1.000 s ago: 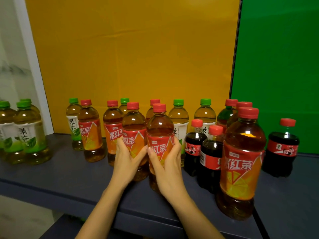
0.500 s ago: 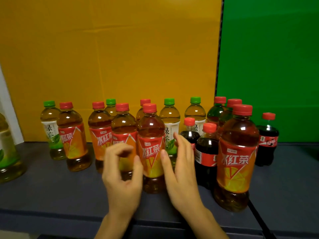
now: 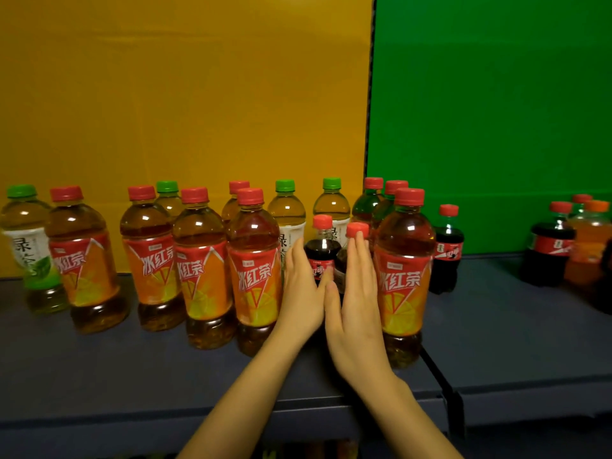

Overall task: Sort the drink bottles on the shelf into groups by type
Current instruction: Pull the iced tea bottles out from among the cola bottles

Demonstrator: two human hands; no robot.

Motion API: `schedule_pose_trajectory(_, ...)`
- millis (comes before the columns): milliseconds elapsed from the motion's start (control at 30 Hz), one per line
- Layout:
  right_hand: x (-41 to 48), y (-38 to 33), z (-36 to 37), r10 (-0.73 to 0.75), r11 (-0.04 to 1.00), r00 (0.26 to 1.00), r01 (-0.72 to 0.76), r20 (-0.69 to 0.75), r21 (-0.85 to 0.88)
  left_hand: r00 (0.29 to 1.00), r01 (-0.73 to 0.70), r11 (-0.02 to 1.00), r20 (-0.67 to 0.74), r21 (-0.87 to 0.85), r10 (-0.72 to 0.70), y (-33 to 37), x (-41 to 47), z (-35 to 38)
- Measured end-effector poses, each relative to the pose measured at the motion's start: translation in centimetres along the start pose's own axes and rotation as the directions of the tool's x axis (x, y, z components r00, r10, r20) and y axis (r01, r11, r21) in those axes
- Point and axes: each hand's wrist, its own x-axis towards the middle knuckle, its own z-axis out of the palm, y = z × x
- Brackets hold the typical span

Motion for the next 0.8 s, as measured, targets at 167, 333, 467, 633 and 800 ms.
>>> schedule_pose_trajectory(167,0.3,-0.3,0.2,0.014,1.0,1.0,-0.014,-0.008,0.012,1.0,0.021,0.992,-0.022,0.125,-0.018,-0.3,1.8,0.5)
schedule_pose_trajectory(333,0.3,-0.5,0.2,0.012,1.0,1.0,-0.012,0.0,0.007,0.999,0.032,0.98,0.006,0.197,-0.034,-0.1,2.3,0.0)
schedule_pose_trajectory(467,0.3,-0.6,0.3,0.039,0.999,0.999,-0.039,-0.001,0.033,1.0,0.02,0.977,-0.014,0.211,-0.018,0.3,1.6,-0.2)
schedule_pose_trajectory(633,0.4,-0.8,0.2,0.073,0.991,0.997,-0.07,-0.024,0.115,0.996,-0.015,0.986,-0.08,0.169,0.029,0.4,0.0,-0.1)
schedule_pose_trajectory(800,0.5,-0.7,0.4,0.101,0.981,0.994,-0.091,-0.05,0.173,0.987,-0.062,0.986,-0.135,0.153,0.083,0.6,-2.0,-0.5)
